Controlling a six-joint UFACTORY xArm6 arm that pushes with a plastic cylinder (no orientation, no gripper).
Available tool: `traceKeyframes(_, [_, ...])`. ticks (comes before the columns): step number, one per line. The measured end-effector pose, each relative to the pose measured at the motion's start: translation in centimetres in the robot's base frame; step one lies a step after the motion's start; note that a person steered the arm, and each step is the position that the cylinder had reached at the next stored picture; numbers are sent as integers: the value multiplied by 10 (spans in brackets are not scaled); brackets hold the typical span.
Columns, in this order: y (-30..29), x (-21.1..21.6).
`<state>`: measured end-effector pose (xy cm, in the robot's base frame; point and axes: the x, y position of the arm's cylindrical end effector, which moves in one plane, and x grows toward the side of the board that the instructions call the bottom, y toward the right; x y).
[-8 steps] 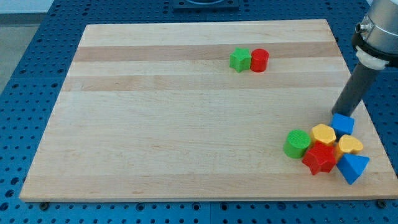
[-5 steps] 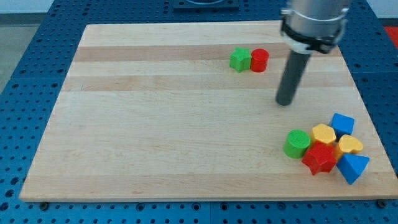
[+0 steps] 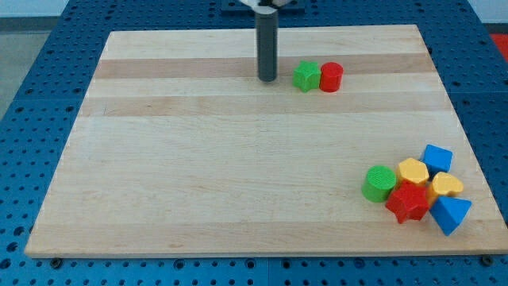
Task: Move the green star above the green circle
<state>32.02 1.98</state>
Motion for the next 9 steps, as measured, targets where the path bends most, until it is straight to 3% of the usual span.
traceKeyframes(6, [84, 11])
traceKeyframes(9, [96, 3])
